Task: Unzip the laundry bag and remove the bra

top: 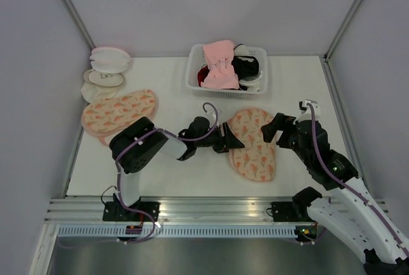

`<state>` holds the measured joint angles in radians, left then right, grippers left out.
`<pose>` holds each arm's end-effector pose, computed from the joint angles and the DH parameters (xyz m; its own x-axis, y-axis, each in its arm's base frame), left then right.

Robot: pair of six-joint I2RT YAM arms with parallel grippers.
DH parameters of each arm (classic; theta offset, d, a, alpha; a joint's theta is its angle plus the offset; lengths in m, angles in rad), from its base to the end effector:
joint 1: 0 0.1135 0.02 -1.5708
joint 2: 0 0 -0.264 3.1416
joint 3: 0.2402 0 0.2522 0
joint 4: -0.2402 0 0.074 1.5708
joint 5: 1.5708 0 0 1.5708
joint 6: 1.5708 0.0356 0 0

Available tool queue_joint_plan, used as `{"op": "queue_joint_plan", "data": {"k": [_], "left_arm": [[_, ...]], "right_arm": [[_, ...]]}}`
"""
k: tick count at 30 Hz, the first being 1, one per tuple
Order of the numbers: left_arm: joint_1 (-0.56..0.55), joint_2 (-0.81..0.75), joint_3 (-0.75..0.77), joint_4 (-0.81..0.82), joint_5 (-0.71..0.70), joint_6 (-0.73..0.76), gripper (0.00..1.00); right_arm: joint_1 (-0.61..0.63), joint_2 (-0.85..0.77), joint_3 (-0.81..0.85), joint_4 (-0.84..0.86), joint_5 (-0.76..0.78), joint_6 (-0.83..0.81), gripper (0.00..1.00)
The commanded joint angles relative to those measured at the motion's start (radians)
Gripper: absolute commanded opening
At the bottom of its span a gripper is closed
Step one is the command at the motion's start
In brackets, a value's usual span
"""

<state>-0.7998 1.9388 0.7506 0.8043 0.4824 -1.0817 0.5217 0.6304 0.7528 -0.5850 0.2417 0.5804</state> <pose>0.2390 -0.2697 0.1154 -0.9481 -0.1464 -0.2823 0.2090 0.3822 -0.9001 0.1254 0.0622 0.3101 -0.4870 0.3342 -0.8069 -0.0372 0.9151 0.4014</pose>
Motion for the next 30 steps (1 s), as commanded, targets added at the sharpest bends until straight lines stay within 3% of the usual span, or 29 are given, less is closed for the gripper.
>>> {"op": "queue_joint_plan", "data": {"k": [1, 2, 5, 11, 14, 18, 23, 30], "left_arm": [[-0.007, 0.035, 0.055, 0.006, 0.028, 0.037, 0.53], [-0.007, 0.043, 0.058, 0.009, 0.036, 0.034, 0.36], [-0.006, 0.037, 0.047, 0.016, 0.045, 0.028, 0.02], [-0.004, -0.079, -0.045, 0.073, 0.02, 0.019, 0.02], [0.002, -0.281, -0.125, -0.032, -0.075, 0.054, 0.02], [0.013, -0.599, -0.157, -0.412, -0.261, 0.155, 0.02], [0.092, -0.969, -0.105, -0.69, -0.447, 0.213, 0.02], [0.229, -1.175, -0.007, -0.976, -0.76, 0.294, 0.02]], "right_arm": [[0.001, -0.021, -0.003, 0.01, 0.001, 0.004, 0.98], [0.001, -0.023, -0.003, 0.008, 0.001, 0.004, 0.98], [0.0, -0.034, 0.002, -0.002, 0.005, 0.001, 0.98], [0.001, -0.052, 0.003, -0.019, 0.01, -0.005, 0.97], [0.0, -0.06, 0.008, -0.033, 0.016, -0.01, 0.97], [0.0, -0.064, 0.013, -0.047, 0.016, -0.016, 0.97], [0.0, -0.063, 0.005, -0.041, -0.002, -0.013, 0.97], [0.0, -0.044, 0.01, -0.027, -0.039, -0.01, 0.97]]}}
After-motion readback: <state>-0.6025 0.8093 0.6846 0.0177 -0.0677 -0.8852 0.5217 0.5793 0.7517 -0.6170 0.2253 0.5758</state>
